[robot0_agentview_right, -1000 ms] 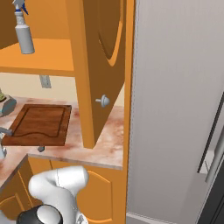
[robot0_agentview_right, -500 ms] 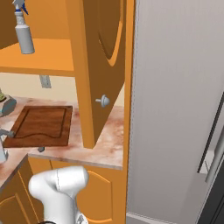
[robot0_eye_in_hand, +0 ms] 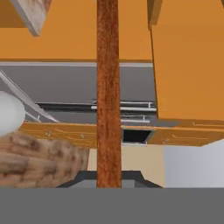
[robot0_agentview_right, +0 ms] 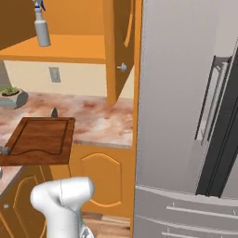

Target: Move the cutting board and knife to the sink. Then move spray from the cabinet to the counter.

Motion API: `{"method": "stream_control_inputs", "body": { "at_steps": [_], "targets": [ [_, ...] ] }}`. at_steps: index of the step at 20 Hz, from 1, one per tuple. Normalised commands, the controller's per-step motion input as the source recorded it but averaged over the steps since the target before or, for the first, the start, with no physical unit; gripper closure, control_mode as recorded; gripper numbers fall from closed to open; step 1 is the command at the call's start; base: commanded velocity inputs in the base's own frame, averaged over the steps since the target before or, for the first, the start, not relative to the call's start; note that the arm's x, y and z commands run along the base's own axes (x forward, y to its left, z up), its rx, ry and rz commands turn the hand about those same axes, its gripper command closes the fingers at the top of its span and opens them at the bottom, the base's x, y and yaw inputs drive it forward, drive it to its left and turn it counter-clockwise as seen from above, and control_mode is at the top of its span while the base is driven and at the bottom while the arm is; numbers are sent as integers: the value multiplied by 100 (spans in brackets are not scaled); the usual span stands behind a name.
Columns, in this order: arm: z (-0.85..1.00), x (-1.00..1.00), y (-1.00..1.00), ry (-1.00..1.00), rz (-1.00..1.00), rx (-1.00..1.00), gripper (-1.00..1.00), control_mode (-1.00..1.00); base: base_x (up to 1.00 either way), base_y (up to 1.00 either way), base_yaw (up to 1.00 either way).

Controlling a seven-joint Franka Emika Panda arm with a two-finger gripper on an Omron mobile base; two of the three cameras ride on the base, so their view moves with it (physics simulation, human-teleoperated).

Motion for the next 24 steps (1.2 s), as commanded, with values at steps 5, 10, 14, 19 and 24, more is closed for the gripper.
{"method": "stream_control_inputs", "body": {
  "at_steps": [5, 10, 14, 19, 24],
  "targets": [
    [0, 0, 0, 0, 0, 0, 100, 100, -96, -65, -3],
    [0, 0, 0, 0, 0, 0, 100, 100, -72, -44, 53],
    [0, 0, 0, 0, 0, 0, 100, 100, -81, 0, 72],
    [0, 0, 0, 0, 0, 0, 100, 100, -65, 16, 85],
    [0, 0, 0, 0, 0, 0, 100, 100, -46, 22, 90]
  ]
}}
